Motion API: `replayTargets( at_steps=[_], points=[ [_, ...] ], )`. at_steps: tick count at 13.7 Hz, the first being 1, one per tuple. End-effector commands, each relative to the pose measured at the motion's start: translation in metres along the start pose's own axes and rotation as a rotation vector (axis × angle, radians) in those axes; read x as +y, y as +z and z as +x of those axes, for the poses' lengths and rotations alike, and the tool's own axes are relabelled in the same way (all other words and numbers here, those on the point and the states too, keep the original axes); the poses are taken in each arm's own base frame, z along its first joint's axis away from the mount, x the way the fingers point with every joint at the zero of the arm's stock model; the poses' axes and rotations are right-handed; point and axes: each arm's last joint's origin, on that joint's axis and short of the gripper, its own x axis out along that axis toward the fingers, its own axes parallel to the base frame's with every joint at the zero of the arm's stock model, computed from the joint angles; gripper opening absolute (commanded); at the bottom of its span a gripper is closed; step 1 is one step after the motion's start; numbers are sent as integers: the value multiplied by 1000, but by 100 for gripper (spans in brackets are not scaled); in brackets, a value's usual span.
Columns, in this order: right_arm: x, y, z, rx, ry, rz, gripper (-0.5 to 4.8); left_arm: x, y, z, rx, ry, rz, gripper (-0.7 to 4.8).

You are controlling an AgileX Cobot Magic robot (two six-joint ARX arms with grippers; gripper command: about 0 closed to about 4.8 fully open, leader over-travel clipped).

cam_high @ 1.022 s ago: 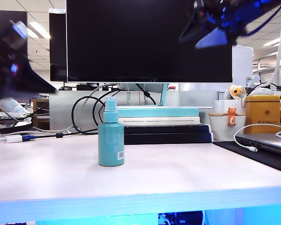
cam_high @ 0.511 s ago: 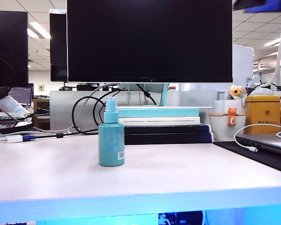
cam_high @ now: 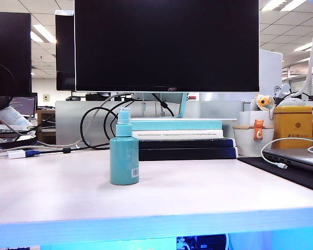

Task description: Pick up the sprayer with the left hand, pick up its lid with the right hand then put the lid on the sprayer.

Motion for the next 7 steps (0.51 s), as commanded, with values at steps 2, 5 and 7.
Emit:
replayTargets(
  at_steps=[2, 5, 7],
  points=[
    [-3, -14, -21, -165, -7, 110, 134, -11, -14, -42, -123, 56, -28, 365],
    [-8, -17, -44, -127, -104, 78, 134, -14, -20, -54, -86, 57, -29, 361],
    [-9, -24, -45, -65, -141, 70, 134, -14, -23, -54, -57, 57, -36, 303]
  ],
)
